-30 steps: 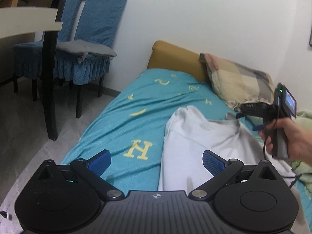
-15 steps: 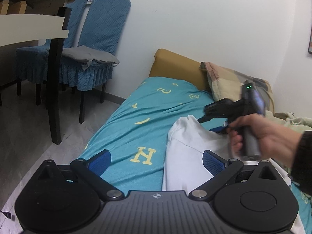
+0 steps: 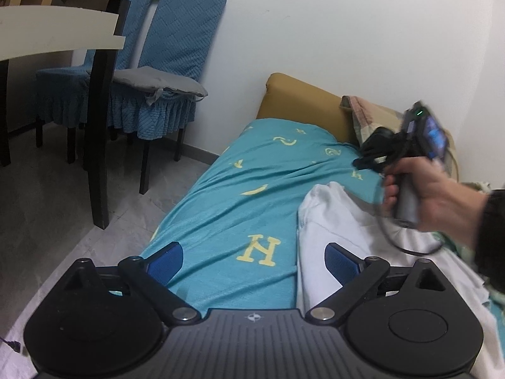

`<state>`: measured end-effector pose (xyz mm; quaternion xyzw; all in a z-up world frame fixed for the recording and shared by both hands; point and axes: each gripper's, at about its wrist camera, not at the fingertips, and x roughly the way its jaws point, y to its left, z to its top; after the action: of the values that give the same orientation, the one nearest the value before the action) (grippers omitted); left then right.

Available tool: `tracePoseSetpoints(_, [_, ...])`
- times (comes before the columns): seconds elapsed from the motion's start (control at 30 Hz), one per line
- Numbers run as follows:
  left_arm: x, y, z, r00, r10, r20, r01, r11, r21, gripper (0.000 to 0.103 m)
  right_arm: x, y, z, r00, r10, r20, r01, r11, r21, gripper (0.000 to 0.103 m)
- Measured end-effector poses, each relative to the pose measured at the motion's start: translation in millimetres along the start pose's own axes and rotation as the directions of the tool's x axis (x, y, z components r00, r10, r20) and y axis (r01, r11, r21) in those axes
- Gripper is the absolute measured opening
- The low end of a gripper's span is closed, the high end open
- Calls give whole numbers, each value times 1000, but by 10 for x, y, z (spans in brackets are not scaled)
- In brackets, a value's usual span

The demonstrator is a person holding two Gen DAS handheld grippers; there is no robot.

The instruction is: Fold clothes

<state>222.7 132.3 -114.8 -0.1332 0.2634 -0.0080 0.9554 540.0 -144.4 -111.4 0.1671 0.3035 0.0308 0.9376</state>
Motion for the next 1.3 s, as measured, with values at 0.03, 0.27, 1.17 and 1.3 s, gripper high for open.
tracePoseSetpoints(0.03, [3,-7,3,1000,2,-1,-2,1000,9,96,-99,5,-4,1000,4,2,-4,1000,-25,12])
tracePoseSetpoints(0.27, [-217,-142,64,999,-15,48,12,998,66,96,-1494,-103,-248,992,44,119,-30,993,-114,86])
tracePoseSetpoints(1.17, [-889,-1484,-856,995,-81,-54,97,842,531,83,-4789,-1132,-1933,973,-57,224,47,998,48,72])
tracePoseSetpoints(1.3, [-474,-1724,-1058,997,-22,-69,61,761,645,84,-4601,-1328,-1937,977,-76,197,56,993,107,72])
